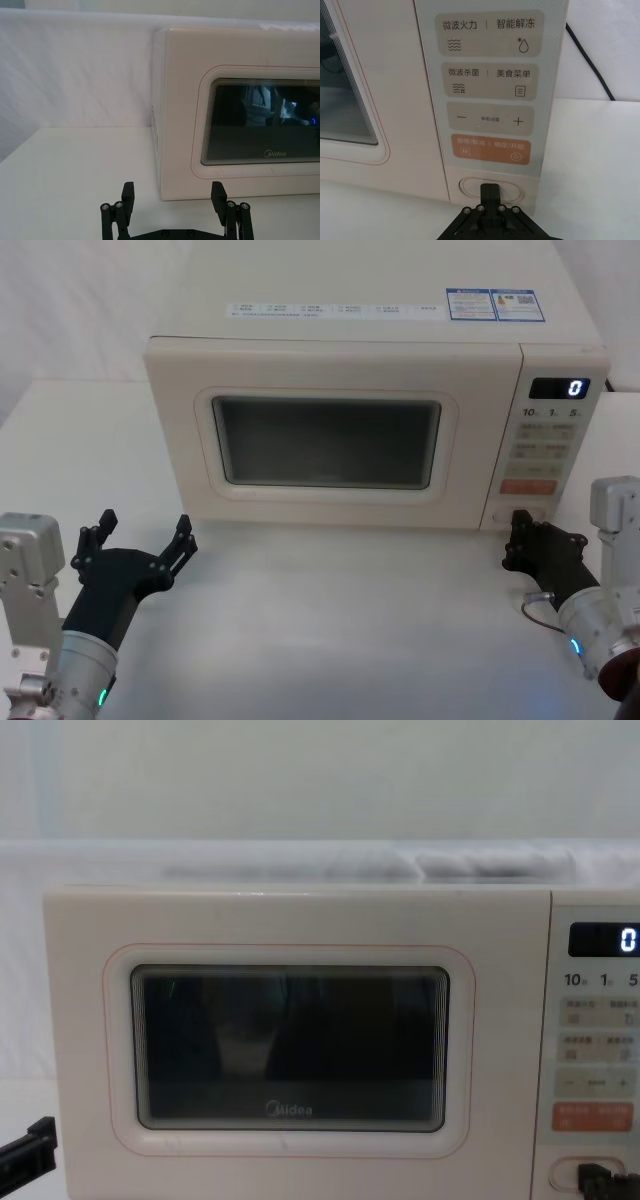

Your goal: Press the button to open the microwave door with one hand; close the microwave door with the other hand.

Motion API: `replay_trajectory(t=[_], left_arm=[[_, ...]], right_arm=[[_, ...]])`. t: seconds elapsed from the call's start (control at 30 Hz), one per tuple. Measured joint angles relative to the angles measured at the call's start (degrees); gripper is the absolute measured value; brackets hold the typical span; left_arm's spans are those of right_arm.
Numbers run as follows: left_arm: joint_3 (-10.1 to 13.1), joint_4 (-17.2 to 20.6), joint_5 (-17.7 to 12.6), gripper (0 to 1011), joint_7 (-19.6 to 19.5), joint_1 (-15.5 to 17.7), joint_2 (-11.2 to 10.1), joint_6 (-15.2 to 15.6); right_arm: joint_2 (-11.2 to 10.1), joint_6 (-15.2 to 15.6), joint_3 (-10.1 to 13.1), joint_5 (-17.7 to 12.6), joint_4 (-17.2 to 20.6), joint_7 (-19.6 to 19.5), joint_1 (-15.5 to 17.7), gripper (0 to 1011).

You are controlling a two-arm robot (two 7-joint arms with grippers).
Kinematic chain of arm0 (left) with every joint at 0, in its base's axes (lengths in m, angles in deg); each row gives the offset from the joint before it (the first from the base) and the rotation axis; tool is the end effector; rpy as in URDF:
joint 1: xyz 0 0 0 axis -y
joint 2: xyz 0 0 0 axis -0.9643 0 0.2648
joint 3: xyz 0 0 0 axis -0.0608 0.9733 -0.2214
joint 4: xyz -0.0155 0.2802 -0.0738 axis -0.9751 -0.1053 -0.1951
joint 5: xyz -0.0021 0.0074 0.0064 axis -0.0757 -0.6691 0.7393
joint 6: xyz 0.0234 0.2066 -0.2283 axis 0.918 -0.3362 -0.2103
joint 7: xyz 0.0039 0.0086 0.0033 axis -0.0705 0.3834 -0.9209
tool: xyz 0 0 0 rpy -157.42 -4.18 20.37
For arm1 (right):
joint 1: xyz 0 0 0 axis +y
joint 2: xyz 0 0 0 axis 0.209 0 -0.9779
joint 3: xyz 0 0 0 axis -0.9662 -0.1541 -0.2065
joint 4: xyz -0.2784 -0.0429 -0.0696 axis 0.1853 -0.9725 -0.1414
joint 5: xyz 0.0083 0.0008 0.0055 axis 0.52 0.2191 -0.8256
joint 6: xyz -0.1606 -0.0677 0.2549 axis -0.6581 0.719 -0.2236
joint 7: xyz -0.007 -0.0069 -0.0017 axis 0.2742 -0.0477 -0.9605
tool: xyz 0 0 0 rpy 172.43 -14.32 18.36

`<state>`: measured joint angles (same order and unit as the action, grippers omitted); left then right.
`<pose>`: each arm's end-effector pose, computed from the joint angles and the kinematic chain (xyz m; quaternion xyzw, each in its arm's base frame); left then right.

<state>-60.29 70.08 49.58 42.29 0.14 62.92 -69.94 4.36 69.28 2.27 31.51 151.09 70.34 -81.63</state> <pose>0.2530 0.0375 -0.2853 -0.0173 0.0064 0.6616 0.7496 0.3432 0.0179 -0.3225 -0.0288 0.0452 -0.6166 0.7855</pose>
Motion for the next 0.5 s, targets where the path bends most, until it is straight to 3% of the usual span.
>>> replay_trajectory(t=[0.5], left_arm=[[0.0, 0.0, 0.0, 1006, 0.0, 0.0, 0.0, 0.0]], right_arm=[[0.6, -0.4, -0.1, 0.5, -2.0, 0.0, -1.7, 0]])
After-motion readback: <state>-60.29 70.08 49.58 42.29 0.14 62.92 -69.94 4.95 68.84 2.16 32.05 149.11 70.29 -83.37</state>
